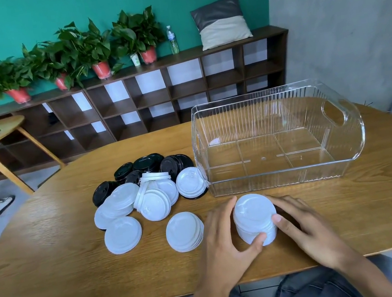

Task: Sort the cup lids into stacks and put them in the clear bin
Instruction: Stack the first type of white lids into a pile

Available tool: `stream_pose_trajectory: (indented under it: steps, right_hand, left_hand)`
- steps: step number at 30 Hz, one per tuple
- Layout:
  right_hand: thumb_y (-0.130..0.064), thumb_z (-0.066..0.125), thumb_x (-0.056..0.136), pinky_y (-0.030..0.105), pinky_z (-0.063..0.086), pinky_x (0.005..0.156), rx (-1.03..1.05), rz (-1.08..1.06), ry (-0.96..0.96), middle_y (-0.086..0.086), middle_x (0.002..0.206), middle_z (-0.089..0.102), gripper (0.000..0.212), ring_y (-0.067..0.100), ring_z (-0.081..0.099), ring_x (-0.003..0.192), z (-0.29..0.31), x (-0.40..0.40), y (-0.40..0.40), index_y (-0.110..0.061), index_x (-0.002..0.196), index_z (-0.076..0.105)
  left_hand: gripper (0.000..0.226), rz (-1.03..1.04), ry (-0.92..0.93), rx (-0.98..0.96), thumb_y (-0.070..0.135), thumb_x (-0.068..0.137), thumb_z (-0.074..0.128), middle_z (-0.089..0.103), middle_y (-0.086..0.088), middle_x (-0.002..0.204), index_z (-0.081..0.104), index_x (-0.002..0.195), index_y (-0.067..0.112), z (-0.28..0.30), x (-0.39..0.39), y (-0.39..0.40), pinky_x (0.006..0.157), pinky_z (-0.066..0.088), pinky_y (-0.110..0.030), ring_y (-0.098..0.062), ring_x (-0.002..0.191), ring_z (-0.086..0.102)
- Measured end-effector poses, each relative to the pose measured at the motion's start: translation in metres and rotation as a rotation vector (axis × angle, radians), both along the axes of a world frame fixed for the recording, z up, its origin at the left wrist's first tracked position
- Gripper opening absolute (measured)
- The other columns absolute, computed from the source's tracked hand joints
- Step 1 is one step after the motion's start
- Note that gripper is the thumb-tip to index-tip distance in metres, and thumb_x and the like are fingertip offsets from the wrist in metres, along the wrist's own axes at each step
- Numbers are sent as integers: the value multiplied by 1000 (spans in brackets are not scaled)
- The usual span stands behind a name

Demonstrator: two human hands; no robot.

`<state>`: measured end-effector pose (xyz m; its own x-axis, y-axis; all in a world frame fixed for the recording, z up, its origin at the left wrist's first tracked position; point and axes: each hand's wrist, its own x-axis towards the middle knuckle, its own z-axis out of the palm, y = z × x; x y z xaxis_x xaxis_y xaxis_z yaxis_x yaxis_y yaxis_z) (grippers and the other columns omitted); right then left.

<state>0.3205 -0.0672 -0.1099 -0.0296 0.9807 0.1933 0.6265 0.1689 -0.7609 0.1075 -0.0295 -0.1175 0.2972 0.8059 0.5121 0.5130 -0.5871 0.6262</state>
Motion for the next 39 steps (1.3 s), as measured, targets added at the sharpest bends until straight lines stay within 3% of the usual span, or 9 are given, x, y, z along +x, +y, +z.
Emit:
stream_pose_trajectory:
  steps: [6, 8, 13, 22, 30, 35, 39]
  right_hand:
    - [-56, 42, 96, 23, 36, 102, 22, -9, 11, -38, 132, 50, 50, -1, 44, 129, -1, 0, -1, -59, 145, 33]
    - [-54, 42, 97, 23, 36, 102, 26, -7, -10, -34, 130, 53, 48, 0, 45, 127, -1, 0, -1, -57, 144, 37]
    - [-49, 42, 98, 31, 40, 103, 21, -26, -19, -24, 120, 59, 47, 5, 49, 120, -2, -1, 1, -47, 145, 43]
    - [-51, 34, 100, 30, 41, 100, 46, -26, -77, -25, 124, 56, 47, 3, 48, 117, -4, -3, 1, -45, 146, 41]
    - [-56, 29, 102, 13, 33, 97, 66, -29, -119, -31, 126, 53, 43, 0, 46, 118, -4, -5, 2, -51, 144, 36]
    - [-56, 29, 100, 14, 32, 100, 66, -34, -115, -35, 128, 51, 46, -3, 44, 122, -3, -5, 2, -50, 146, 37]
    - [-57, 30, 99, 6, 27, 99, 52, -37, -105, -34, 127, 52, 50, -4, 44, 121, -2, -5, 2, -46, 147, 38]
  left_hand:
    - [73, -10, 19, -49, 54, 86, 71, 51, 16, 143, 36, 149, 41, -1, -1, 0, 111, 35, -14, 0, 135, 46]
    - [73, -8, 14, -72, 56, 86, 70, 50, 19, 143, 33, 148, 46, -1, -1, -1, 111, 36, -16, 1, 135, 45]
    - [77, -13, -20, -137, 57, 84, 71, 46, 23, 143, 32, 150, 50, -2, 0, 1, 109, 47, -34, -1, 134, 46]
    - [76, -20, -66, -128, 56, 84, 72, 44, 29, 141, 28, 146, 60, -3, 1, 2, 101, 54, -27, 0, 133, 48]
    - [77, -21, -105, -138, 55, 83, 73, 46, 31, 138, 31, 147, 53, -2, 1, 2, 96, 56, -23, 1, 130, 50]
    - [77, -23, -125, -147, 51, 84, 75, 52, 23, 136, 43, 151, 30, -1, 2, 1, 94, 56, -24, -1, 129, 52]
    - [72, -20, -136, -133, 51, 83, 75, 50, 33, 134, 43, 147, 38, 2, 2, 0, 93, 55, -21, 4, 126, 52]
